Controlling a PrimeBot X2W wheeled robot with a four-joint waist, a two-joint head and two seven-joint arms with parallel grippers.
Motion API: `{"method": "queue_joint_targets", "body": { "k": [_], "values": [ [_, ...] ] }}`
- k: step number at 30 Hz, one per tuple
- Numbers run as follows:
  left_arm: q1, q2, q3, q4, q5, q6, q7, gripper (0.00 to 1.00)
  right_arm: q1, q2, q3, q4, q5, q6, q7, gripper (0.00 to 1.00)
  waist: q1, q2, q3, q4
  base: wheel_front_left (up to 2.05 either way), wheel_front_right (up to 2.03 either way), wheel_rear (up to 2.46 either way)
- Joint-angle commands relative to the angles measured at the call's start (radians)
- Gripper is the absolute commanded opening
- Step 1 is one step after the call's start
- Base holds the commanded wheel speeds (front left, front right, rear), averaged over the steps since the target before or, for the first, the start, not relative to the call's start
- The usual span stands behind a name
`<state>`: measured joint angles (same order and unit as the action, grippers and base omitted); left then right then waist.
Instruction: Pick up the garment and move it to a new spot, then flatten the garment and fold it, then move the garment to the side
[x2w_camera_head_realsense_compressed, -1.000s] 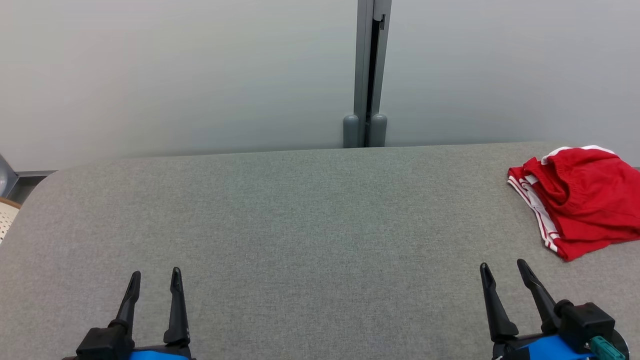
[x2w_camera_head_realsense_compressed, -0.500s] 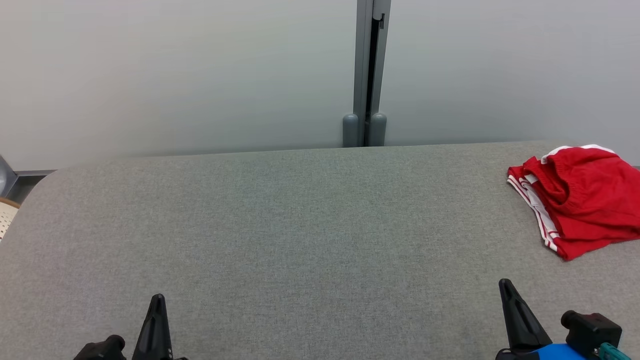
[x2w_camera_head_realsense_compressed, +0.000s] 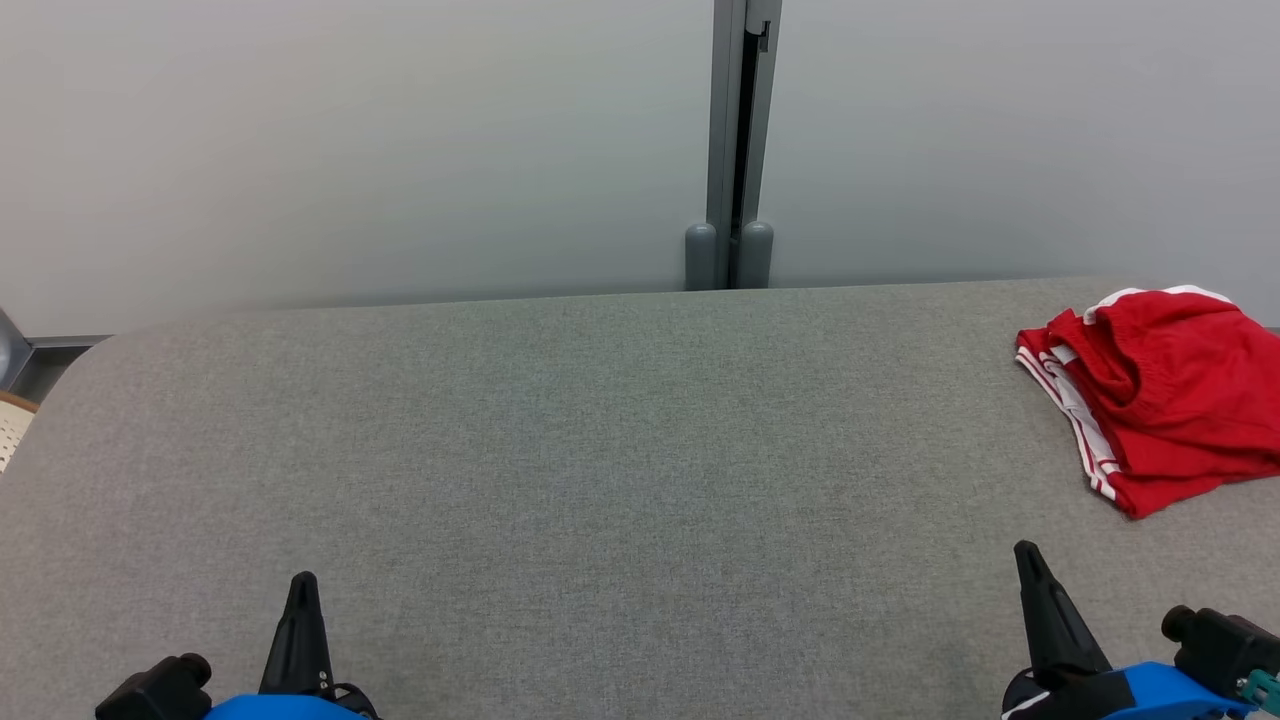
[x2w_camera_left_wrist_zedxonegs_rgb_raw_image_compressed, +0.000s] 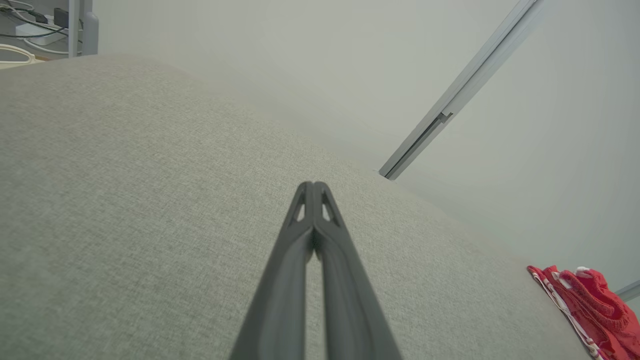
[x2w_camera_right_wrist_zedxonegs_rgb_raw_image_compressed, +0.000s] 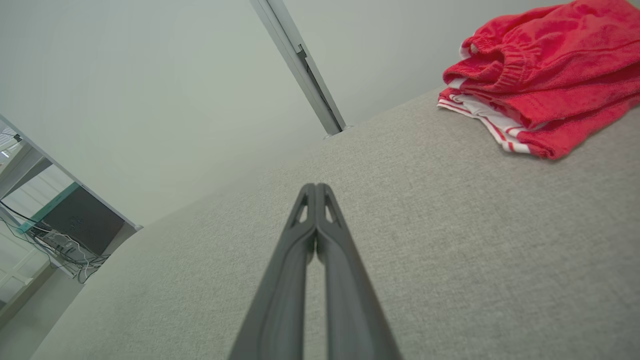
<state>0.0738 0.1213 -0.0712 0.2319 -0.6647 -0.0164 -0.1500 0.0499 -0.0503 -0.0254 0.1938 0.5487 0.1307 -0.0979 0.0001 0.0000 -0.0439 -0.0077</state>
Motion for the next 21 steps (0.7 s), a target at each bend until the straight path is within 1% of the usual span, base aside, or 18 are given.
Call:
{"method": "queue_joint_targets", "body": {
  "k": [1,21],
  "values": [
    [-0.037,0.002,0.013,-0.010,-0.032,-0.005,0.007,0.00,-0.032,-0.003,-0.006,-0.010,0.038,0.000,0.006,0.00,0.0000,0.0000,0.001,0.000,0.00,0.00,0.00],
    [-0.082,-0.018,0.062,-0.005,-0.289,-0.037,0.079,0.00,-0.070,-0.004,-0.028,0.006,0.326,0.000,0.063,0.00,0.0000,0.0000,0.010,0.002,0.00,0.00,0.00]
  ]
}}
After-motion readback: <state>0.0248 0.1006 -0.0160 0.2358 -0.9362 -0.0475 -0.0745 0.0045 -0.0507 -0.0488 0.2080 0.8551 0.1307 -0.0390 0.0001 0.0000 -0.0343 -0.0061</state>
